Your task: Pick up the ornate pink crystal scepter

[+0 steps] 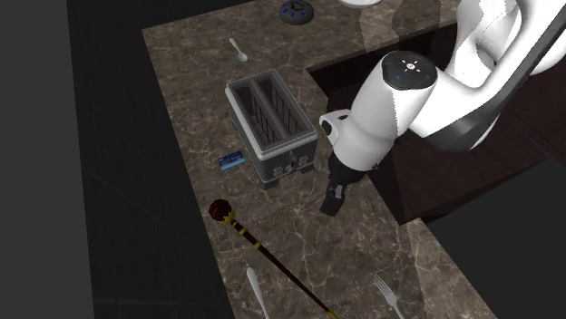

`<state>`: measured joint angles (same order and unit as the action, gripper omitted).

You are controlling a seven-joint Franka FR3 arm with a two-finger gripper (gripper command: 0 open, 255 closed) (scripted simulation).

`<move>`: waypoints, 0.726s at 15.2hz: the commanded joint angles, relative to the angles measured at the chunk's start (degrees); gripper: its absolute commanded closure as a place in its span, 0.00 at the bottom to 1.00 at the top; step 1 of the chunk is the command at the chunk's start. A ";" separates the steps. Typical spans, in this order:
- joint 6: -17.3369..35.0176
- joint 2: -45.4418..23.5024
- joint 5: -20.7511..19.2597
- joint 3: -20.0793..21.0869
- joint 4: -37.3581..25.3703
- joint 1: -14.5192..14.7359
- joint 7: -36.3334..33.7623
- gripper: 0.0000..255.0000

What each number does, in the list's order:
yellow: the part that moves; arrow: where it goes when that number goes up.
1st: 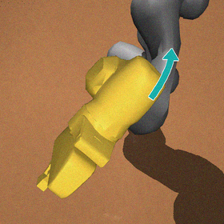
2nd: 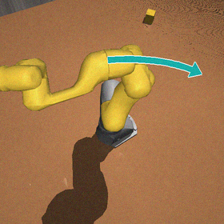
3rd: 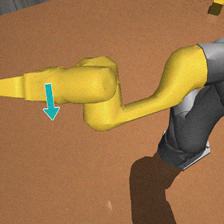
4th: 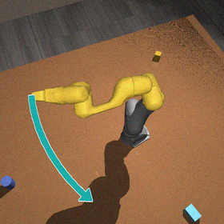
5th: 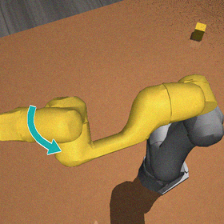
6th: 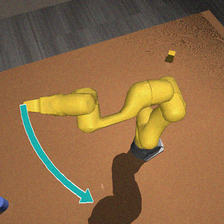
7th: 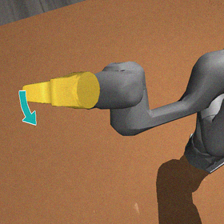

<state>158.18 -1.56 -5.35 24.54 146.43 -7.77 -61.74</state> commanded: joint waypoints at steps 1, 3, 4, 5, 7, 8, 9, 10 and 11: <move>3.34 -5.62 -7.12 -1.04 -2.66 0.29 -8.25 0.00; 5.71 -10.87 -13.63 -4.18 -5.91 2.79 -15.92 0.00; 6.76 -13.34 -16.17 -6.15 -7.66 4.52 -19.26 0.00; 7.73 -15.74 -18.32 -8.08 -9.49 6.26 -22.30 0.00; 9.56 -20.33 -21.08 -11.99 -13.28 9.95 -27.26 0.00; 10.38 -22.58 -21.98 -13.70 -15.26 11.60 -29.37 0.00; 11.14 -24.80 -22.55 -15.29 -17.28 13.14 -31.24 0.00; 11.85 -26.99 -22.86 -16.72 -19.35 14.55 -32.90 0.00; 12.47 -29.18 -23.05 -17.96 -21.49 15.76 -34.45 0.00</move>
<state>170.03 -28.17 -28.10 7.93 127.50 6.87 -94.64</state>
